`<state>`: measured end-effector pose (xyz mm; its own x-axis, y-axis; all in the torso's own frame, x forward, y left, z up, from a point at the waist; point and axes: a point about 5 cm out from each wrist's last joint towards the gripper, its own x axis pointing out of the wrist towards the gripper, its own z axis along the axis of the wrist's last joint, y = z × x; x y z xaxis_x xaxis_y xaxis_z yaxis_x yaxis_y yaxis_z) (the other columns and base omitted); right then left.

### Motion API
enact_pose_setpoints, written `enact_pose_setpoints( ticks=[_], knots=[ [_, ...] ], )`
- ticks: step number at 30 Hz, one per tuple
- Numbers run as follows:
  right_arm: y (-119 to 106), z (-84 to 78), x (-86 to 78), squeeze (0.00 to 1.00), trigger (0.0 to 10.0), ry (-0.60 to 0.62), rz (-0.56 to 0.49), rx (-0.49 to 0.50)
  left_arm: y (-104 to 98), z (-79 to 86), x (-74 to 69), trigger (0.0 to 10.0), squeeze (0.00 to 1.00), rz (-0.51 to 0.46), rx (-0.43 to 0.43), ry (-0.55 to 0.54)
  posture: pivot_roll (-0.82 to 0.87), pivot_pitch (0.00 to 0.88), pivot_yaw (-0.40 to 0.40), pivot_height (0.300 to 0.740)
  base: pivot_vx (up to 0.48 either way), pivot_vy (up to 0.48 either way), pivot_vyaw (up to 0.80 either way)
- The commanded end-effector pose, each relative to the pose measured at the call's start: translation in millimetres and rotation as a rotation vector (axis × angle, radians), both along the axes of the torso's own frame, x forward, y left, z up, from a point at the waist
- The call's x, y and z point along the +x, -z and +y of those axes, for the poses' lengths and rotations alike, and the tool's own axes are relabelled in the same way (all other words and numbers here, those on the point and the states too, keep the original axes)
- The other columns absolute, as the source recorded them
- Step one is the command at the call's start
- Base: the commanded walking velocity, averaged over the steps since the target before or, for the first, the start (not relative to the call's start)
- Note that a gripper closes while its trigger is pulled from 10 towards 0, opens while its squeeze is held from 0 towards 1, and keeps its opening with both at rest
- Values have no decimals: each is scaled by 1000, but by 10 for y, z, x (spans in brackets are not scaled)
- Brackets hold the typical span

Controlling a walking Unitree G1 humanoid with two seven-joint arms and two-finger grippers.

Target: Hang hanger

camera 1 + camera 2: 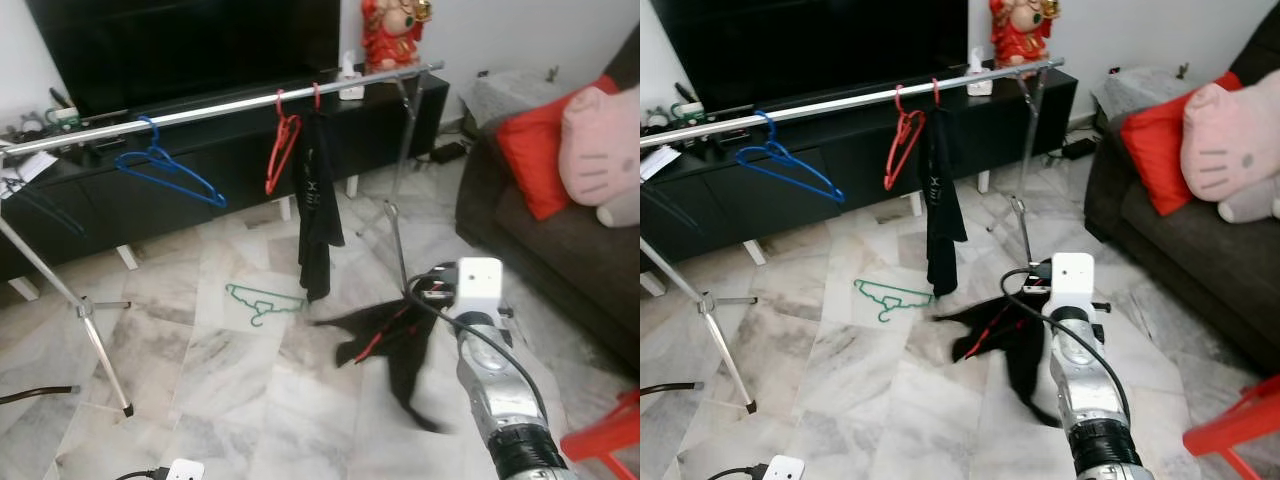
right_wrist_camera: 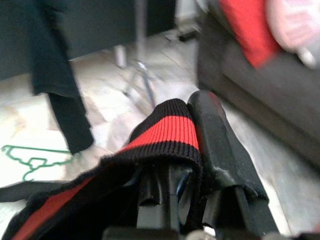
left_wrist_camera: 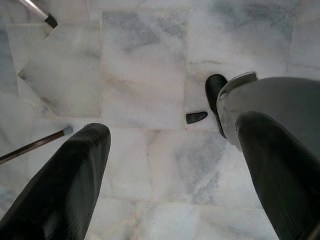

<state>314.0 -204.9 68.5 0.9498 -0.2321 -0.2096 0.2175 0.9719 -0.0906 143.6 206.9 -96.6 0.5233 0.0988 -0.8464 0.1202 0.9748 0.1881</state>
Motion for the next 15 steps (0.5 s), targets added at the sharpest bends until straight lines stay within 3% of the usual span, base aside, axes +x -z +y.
enact_pose_setpoints(
  ticks=[1, 15],
  knots=[
    [-43, -37, 22, 0, 10000, 30, -17, 27, 9, 15, -29, 10000, 0, 11, -2, -2, -88, 31, 13, 740, 0, 0, 0],
    [-41, -9, 33, 0, 10000, 25, -30, 38, 19, 4, -52, 10000, 0, 18, -40, -30, -79, 22, 9, 740, 0, 0, 0]
  ],
)
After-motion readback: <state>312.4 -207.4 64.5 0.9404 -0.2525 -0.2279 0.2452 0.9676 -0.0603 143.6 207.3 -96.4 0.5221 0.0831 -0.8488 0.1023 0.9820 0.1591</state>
